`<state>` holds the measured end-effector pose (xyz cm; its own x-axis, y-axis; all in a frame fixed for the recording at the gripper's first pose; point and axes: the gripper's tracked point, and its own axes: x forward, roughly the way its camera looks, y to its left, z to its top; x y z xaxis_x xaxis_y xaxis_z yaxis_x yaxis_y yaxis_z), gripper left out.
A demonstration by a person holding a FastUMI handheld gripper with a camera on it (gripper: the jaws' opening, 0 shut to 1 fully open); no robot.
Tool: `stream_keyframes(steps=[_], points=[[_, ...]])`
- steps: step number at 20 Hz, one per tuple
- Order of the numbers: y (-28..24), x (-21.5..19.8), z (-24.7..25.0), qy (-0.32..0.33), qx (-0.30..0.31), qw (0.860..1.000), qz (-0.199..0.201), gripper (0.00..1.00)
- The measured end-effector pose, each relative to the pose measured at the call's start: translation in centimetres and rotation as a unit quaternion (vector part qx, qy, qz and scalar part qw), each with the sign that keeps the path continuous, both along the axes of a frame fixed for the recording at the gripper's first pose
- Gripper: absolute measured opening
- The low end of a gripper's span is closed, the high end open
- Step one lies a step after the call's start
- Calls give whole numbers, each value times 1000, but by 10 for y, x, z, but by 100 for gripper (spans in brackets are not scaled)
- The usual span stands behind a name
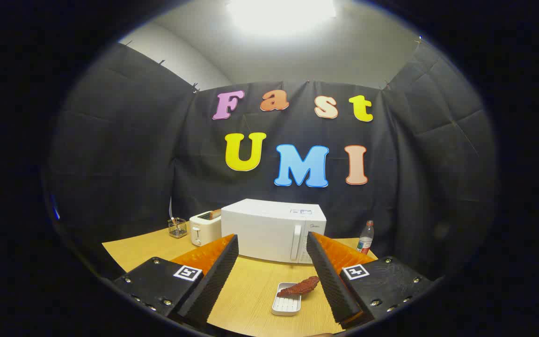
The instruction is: Open the microwave, put the food inside, and close the microwave door.
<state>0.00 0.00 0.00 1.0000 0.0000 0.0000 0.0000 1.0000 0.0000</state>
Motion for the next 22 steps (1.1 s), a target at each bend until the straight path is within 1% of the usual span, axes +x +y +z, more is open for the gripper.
stream_keyframes(steps=[12, 22], points=[[5, 2, -3, 2, -7, 1000, 4, 94], [1, 2, 0, -5, -2, 1000, 0, 94]])
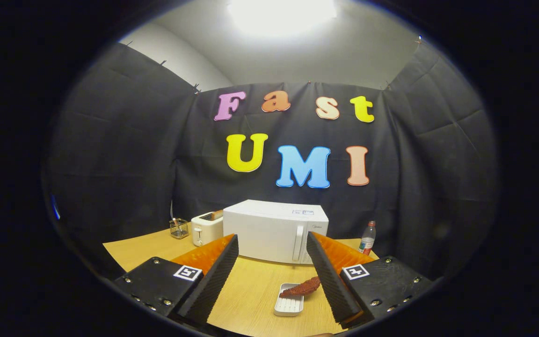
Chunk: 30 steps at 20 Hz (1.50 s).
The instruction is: Open the microwave, put the food inside, and close the microwave door.
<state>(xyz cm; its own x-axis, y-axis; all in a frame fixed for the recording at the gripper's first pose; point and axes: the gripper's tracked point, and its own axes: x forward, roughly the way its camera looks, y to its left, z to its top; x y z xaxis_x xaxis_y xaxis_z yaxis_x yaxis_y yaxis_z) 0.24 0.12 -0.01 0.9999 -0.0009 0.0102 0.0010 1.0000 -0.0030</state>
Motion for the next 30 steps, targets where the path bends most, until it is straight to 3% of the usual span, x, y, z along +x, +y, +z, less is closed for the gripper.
stream_keyframes(steps=[14, 22, 30], points=[[-15, 55, -28, -20, 21, 1000, -4, 94], [-26, 124, -64, -6, 47, 999, -14, 94], [-57, 208, -123, 30, 67, 996, -57, 94]])
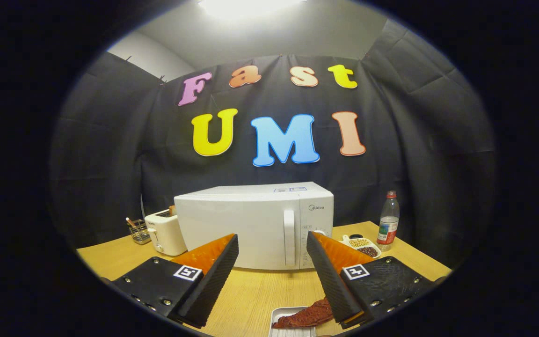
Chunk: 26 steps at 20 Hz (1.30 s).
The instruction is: Open the microwave, put the food inside, and close the microwave door.
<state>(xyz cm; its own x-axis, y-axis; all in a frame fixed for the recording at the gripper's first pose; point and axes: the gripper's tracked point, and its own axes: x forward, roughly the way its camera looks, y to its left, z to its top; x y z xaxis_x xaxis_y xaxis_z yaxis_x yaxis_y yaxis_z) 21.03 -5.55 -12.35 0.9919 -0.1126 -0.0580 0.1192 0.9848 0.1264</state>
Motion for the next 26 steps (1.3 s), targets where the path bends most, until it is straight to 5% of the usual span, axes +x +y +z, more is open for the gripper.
stream_keyframes(steps=[15, 21, 22, 26], points=[[-35, 113, -57, 26, 15, 998, -62, 94], [-40, 147, -79, 42, -30, 996, -78, 91], [-36, 150, -80, 39, -32, 996, -73, 89], [-39, 151, -80, 33, -63, 993, -89, 52]])
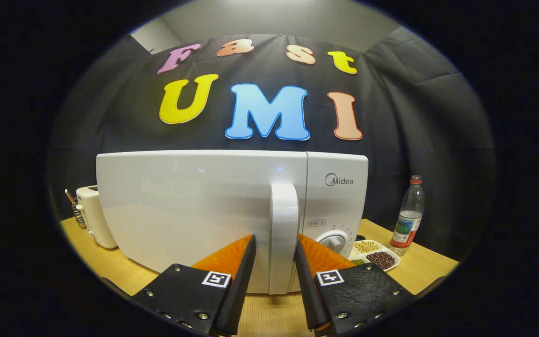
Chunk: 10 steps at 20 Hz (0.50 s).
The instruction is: Open the microwave, put the food inside, and close the microwave door.
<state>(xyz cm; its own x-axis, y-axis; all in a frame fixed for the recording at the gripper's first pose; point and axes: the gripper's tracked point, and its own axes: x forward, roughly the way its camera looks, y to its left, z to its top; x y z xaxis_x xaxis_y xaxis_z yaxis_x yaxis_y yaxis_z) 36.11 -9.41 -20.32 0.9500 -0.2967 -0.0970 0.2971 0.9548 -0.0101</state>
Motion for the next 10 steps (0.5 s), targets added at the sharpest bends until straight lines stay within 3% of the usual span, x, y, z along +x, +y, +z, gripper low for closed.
stream_keyframes(steps=[1, 2, 3, 4, 6, 10], points=[[-1, -2, 1, 0, 10, 1000, 4, 48], [-2, 0, 1, 1, 27, 1000, 7, 29], [-1, -2, -1, 4, 47, 999, 14, 29], [1, -1, 0, 4, 60, 998, 17, 19], [2, -1, -2, 7, 59, 998, 24, 11], [4, -7, -1, 14, 87, 996, 25, 11]])
